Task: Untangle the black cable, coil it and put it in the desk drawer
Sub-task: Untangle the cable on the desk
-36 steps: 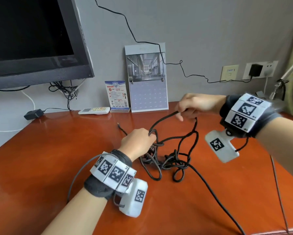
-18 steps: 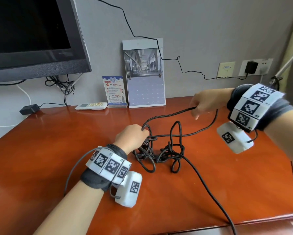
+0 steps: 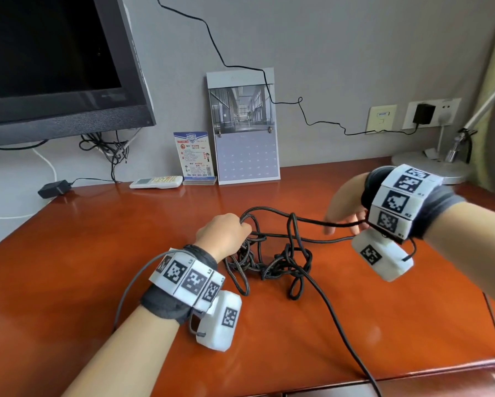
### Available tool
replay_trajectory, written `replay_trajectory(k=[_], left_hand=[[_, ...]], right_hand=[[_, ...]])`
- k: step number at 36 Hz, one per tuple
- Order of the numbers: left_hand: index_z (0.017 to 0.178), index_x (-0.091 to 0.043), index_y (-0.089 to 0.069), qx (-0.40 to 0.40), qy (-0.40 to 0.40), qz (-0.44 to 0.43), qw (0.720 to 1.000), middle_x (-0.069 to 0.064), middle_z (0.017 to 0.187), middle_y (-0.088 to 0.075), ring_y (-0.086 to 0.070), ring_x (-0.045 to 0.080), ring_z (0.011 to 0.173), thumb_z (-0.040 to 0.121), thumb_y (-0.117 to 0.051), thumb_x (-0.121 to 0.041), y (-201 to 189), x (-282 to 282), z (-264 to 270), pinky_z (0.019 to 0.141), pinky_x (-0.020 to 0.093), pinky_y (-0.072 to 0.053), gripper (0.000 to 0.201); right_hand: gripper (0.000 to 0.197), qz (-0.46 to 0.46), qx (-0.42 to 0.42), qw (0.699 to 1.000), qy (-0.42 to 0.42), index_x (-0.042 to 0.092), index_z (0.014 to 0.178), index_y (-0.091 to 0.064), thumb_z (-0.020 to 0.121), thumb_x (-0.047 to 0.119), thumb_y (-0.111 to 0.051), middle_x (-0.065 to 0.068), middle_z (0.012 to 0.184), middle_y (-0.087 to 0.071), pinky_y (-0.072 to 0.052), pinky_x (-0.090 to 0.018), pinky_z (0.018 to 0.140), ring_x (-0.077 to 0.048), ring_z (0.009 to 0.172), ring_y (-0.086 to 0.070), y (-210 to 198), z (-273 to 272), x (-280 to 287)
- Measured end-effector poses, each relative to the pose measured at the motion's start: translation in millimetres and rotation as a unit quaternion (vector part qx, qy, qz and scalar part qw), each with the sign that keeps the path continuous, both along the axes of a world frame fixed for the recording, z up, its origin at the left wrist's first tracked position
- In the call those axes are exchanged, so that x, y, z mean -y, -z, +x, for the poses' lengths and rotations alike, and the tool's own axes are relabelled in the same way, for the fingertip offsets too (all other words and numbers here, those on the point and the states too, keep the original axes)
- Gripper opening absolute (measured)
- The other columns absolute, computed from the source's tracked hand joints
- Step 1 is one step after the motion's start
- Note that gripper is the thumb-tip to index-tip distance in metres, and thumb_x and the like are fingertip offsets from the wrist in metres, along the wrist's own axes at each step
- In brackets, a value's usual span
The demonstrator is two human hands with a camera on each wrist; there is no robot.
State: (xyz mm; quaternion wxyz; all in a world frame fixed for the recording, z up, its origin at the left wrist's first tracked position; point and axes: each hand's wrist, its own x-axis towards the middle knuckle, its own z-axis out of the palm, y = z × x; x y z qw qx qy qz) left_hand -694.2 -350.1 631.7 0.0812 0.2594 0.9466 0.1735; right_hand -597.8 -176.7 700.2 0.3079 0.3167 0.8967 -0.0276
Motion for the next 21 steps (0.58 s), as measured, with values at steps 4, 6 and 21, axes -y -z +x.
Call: replay_trajectory(k=[4, 6, 21], left_hand=[[0.06, -0.016, -0.033, -0.002, 0.0, 0.006, 1.0, -0.002, 0.058, -0.034, -0.031, 0.015, 0.051, 0.096, -0.033, -0.025, 1.1, 0.8, 1.0, 0.05, 0.027, -0.022, 0.038], [0.059, -0.016, -0.032, -0.002, 0.0, 0.009, 1.0, -0.002, 0.058, -0.033, -0.031, 0.015, 0.051, 0.096, -0.033, -0.025, 1.4, 0.9, 0.8, 0.051, 0.026, -0.021, 0.038], [0.061, -0.016, -0.033, 0.011, -0.007, 0.007, 1.0, -0.002, 0.06, -0.034, -0.032, 0.016, 0.052, 0.096, -0.035, -0.026, 4.1, 2.1, -4.9, 0.051, 0.028, -0.023, 0.036]], right_hand=[[0.047, -0.035, 0.043, 0.998, -0.012, 0.008, 0.123, -0.056, 0.091, 0.043, -0.058, -0.01, 0.111, -0.061, -0.045, -0.027, 0.057, -0.018, 0.075, -0.055, 4.3, -0.4, -1.9], [0.04, -0.054, 0.044, 0.998, -0.007, 0.013, 0.1, -0.065, 0.086, 0.05, -0.062, -0.003, 0.084, -0.058, -0.045, -0.026, 0.058, -0.014, 0.064, -0.052, 7.3, -1.0, -6.0], [0.034, -0.172, -0.142, 0.963, -0.152, 0.02, 0.064, -0.051, 0.095, 0.033, -0.05, 0.009, 0.042, -0.042, -0.041, -0.029, 0.059, -0.01, 0.039, -0.039, 29.0, -10.0, -18.3]])
